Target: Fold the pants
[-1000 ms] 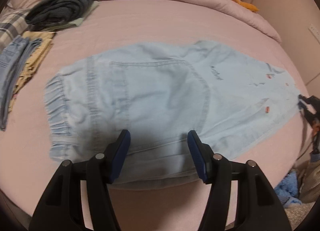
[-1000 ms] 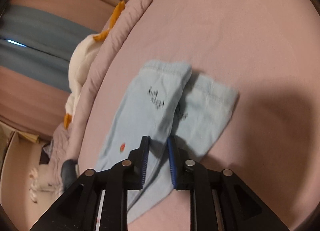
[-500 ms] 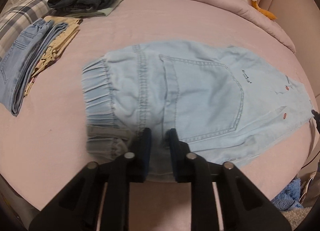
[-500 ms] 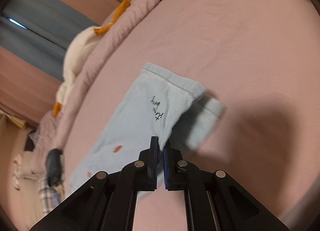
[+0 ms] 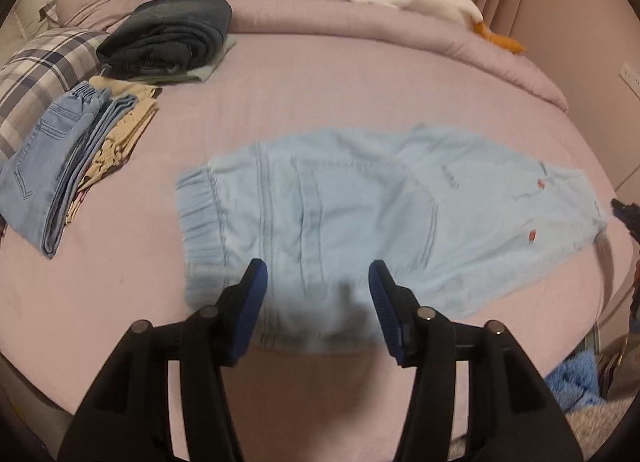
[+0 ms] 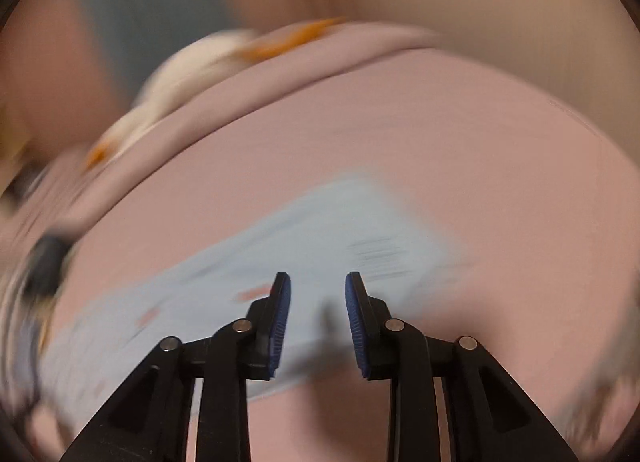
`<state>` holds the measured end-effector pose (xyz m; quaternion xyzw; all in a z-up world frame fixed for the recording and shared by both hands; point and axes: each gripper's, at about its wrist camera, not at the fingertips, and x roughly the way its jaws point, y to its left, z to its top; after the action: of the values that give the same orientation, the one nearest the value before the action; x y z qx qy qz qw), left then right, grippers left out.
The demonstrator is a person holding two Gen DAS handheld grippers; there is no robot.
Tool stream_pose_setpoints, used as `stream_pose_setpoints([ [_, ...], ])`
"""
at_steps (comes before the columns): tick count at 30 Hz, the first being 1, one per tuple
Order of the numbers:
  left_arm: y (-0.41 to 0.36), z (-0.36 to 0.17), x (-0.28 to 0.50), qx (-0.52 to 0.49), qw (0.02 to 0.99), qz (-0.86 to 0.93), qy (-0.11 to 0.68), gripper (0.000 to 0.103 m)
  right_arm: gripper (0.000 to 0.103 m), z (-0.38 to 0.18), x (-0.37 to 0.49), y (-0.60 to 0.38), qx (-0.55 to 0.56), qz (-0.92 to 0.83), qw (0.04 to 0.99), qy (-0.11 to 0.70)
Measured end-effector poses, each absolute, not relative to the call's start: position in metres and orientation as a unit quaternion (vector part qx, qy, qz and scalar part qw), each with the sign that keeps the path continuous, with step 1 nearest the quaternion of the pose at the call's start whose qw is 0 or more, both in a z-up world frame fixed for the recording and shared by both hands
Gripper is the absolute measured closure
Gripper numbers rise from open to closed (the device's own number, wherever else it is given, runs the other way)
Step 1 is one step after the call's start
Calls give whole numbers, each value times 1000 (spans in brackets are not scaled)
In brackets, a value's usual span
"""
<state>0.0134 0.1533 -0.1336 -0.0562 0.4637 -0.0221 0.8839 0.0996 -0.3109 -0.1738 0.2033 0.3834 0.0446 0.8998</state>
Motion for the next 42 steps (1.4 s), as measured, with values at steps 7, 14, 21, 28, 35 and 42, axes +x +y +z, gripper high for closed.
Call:
stream_pose_setpoints([
  [7, 155, -174, 27, -56, 866, -3, 497, 56, 75, -192, 120, -138, 38, 264, 860, 436],
  [14, 171, -163, -2, -82, 874, -33, 478, 56, 74, -191, 100, -95, -68, 350, 803, 477],
  [21, 161, -148, 22, -81, 891, -20, 446, 51, 74, -156, 158, -65, 9, 394, 815, 425],
  [28, 148, -172, 40, -37, 878, -14, 478, 51, 74, -187, 246, 15, 38, 351, 802, 481],
  [35, 148, -173, 39, -26, 874, -10, 486, 51, 85, -189, 258, -5, 108, 294, 814, 489],
  [42, 138, -173, 37, -12, 871, 2, 492, 51, 85, -172, 188, -63, 61, 324, 827, 456],
])
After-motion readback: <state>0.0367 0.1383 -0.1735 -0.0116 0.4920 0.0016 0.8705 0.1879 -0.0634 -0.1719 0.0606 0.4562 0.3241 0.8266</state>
